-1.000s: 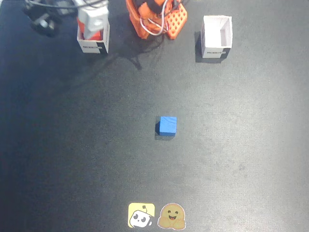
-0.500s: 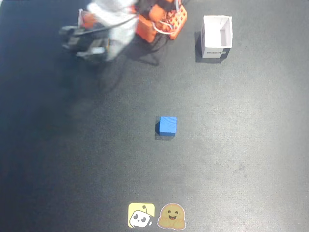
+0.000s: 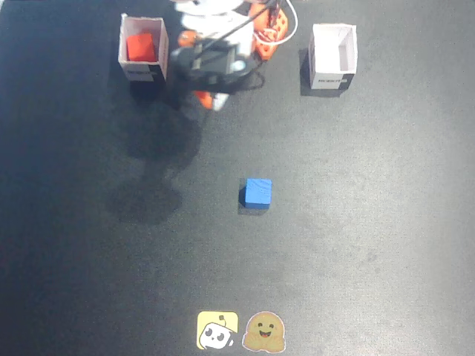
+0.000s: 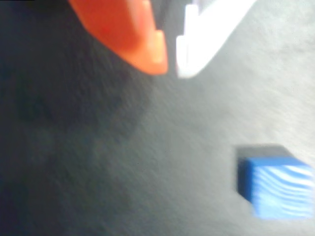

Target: Put the red cube in the right box and the blue cube in the left box.

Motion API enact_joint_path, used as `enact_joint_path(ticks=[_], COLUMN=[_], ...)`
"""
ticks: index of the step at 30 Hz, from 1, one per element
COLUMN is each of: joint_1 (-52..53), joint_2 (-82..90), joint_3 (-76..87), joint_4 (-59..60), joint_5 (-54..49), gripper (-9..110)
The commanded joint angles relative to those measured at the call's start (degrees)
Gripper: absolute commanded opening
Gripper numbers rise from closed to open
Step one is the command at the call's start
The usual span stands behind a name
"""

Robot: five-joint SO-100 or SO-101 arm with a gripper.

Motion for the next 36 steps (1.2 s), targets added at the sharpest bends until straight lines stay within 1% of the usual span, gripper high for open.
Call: enact_joint_path(ticks=[1,8,14,20,29,32,36], joint_1=[-4.83,-12.22,-15.29,-18.02,-18.54,-18.46,-18.19], joint_2=[1.49,9.05,6.59,-3.60,-19.69,-27.69,-36.83], joint_3=[0.35,3.96,4.57,1.76,-3.69,-7.65,-13.54], joint_4=[-1.49,1.58,2.72,-1.76,-12.13,-14.94,-15.82], joint_5=[0.97,6.86,12.22,13.80,14.85,15.03,15.29], gripper=[0,0,0,0,1,1,2])
